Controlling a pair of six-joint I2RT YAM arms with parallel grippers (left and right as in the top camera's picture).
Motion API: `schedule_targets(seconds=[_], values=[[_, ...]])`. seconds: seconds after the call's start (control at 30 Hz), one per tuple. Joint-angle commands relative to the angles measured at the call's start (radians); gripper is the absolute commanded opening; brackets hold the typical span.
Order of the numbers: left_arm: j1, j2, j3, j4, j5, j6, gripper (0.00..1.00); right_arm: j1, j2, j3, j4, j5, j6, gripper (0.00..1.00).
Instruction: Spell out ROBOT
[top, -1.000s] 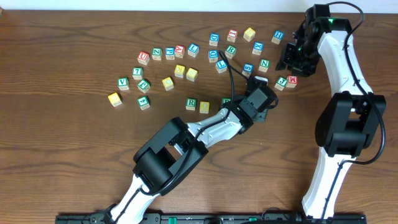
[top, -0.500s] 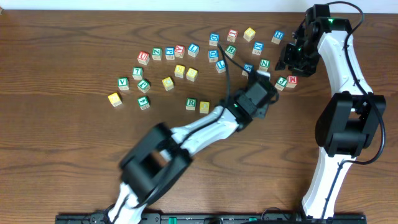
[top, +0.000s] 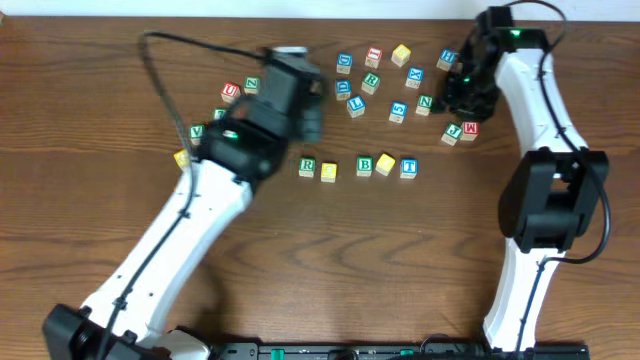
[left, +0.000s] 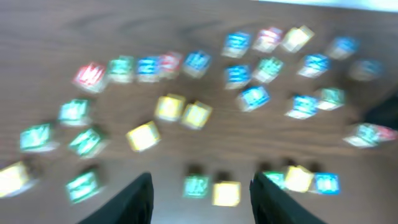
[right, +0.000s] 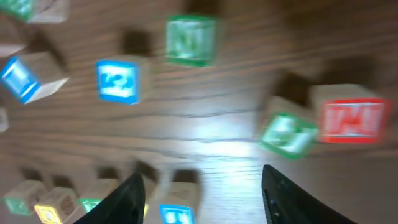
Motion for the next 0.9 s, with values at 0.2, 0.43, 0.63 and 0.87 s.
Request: schedule_targets(seconds=[0.2,0.43,0.63,0.87], values=[[0.294,0.039,0.001,-0.156,-0.003,-0.098,0.5,0.204,-0.033,0.018,0.022,0.022,0.008,0.41],[0.402,0.057,0.001,-0.156,-0.002,-0.094,0.5,0.303,-0.033,-0.018,0.042,0.029,0.018,0.13],[0.419,0.068,-0.005,-0.157,-0.002,-0.095,0.5,0.354,-0.033,-0.072,0.062,0.159,0.067,0.01],[0.419,0.07,-0.024,-0.156,-0.002,-0.095,0.56,0.376,-0.033,-0.112,0.071,0.151,0.067,0.01]])
